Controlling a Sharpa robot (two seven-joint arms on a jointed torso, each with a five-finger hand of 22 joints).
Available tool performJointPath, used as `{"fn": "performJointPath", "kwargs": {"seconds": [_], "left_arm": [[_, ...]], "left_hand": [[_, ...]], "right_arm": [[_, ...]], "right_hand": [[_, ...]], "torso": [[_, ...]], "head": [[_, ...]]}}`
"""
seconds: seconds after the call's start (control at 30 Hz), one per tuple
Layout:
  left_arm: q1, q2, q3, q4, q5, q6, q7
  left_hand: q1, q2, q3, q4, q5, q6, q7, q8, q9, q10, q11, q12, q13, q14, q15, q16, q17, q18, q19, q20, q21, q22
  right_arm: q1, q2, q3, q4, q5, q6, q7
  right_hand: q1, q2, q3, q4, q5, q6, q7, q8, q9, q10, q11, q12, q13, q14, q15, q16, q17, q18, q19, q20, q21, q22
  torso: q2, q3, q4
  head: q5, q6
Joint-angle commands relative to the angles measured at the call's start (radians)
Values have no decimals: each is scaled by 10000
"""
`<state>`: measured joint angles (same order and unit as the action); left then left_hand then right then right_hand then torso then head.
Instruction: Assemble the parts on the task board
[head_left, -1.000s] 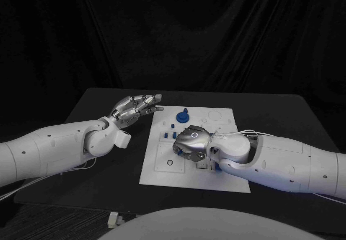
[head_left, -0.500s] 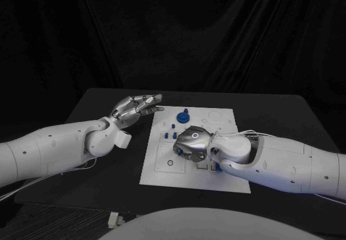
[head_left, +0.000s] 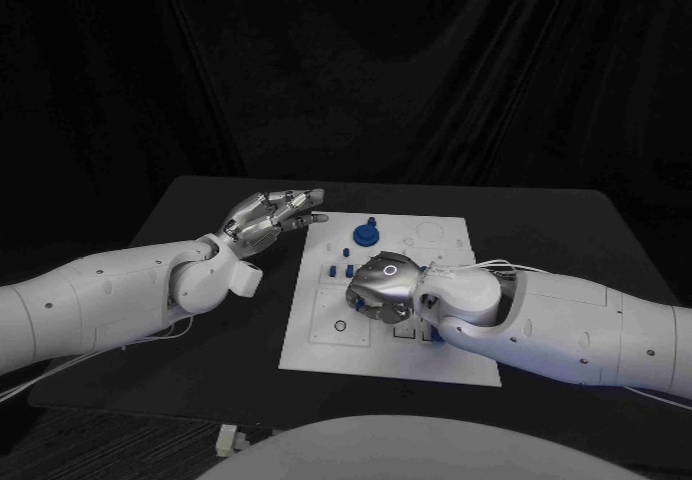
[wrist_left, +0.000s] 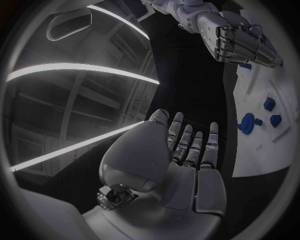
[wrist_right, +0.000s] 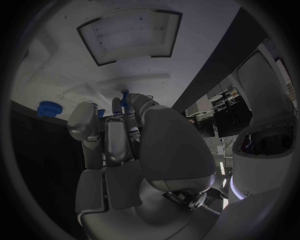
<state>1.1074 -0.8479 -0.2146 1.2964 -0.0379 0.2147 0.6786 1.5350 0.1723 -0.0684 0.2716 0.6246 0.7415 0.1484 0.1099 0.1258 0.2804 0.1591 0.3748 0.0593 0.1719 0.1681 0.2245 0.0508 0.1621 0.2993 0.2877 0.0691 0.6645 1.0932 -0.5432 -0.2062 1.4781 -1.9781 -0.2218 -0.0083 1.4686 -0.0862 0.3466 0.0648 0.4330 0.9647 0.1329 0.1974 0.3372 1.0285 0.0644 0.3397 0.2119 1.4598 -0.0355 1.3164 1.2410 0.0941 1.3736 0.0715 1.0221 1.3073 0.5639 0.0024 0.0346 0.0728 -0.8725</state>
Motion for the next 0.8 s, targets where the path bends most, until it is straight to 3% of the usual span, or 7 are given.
{"fn": "performJointPath", "kwargs": {"seconds": [0.03, 0.4, 0.6, 0.67, 0.8], "left_arm": [[-13, 29, 10, 13, 76, 119, 459], [-16, 68, 10, -10, 76, 168, 412], [-17, 70, 10, -15, 76, 178, 396], [-18, 74, 10, -17, 76, 183, 391], [-19, 87, 10, -25, 76, 196, 381]], "left_hand": [[92, 1, 49, 5, 5, -19, 60, 42, -12, -17, 76, 52, 9, 86, -12, 41, 15, 136, 67, 15, 69, -11], [87, 15, 64, 18, -5, -17, 63, 45, -12, -23, 81, 49, 8, 78, -11, 38, 12, 135, 77, 15, 71, -15], [87, 15, 64, 18, -5, -17, 63, 45, -12, -23, 81, 49, 8, 78, -11, 38, 12, 135, 77, 15, 71, -15], [87, 15, 64, 18, -5, -17, 63, 45, -12, -23, 81, 49, 8, 78, -11, 38, 12, 135, 77, 15, 71, -15], [87, 15, 64, 18, -5, -17, 63, 45, -12, -23, 81, 49, 8, 78, -11, 38, 12, 135, 77, 15, 71, -15]], "right_arm": [[-31, 27, -11, -3, 185, 210, 64], [-31, 38, -11, -16, 207, 312, 47], [-32, 51, -11, -27, 209, 375, 5], [-32, 57, -11, -28, 209, 391, 0], [-32, 66, -11, -29, 209, 429, -9]], "right_hand": [[7, 134, 53, -31, -60, 85, -19, 22, 11, 61, 40, 11, 12, -2, 89, -28, -17, 99, -58, 47, -65, 1240], [5, 173, 35, -103, -203, 242, -66, 64, 54, 36, 24, -7, 24, -17, 71, -40, -33, 112, -71, 55, -86, 1238], [-123, 22, -51, -131, -555, -52, -29, -207, -65, -140, 69, -103, 15, -66, 92, -103, -107, 130, -129, 71, -213, 1207], [-185, -64, -65, -127, -775, -442, -122, -475, -189, -168, 35, -122, 23, -81, 77, -119, -127, 138, -141, 74, -245, 1200], [-269, -149, -99, -91, -998, -613, -154, -608, -254, -215, 24, -154, 24, -97, 51, -141, -155, 145, -151, 61, -284, 1191]], "torso": [[4, 0, 4], [8, 0, -2], [7, 0, 5], [3, 1, 4], [-1, 1, -1]], "head": [[-8, -2], [-1, -2], [-17, -2], [-12, -2], [-10, -2]]}}
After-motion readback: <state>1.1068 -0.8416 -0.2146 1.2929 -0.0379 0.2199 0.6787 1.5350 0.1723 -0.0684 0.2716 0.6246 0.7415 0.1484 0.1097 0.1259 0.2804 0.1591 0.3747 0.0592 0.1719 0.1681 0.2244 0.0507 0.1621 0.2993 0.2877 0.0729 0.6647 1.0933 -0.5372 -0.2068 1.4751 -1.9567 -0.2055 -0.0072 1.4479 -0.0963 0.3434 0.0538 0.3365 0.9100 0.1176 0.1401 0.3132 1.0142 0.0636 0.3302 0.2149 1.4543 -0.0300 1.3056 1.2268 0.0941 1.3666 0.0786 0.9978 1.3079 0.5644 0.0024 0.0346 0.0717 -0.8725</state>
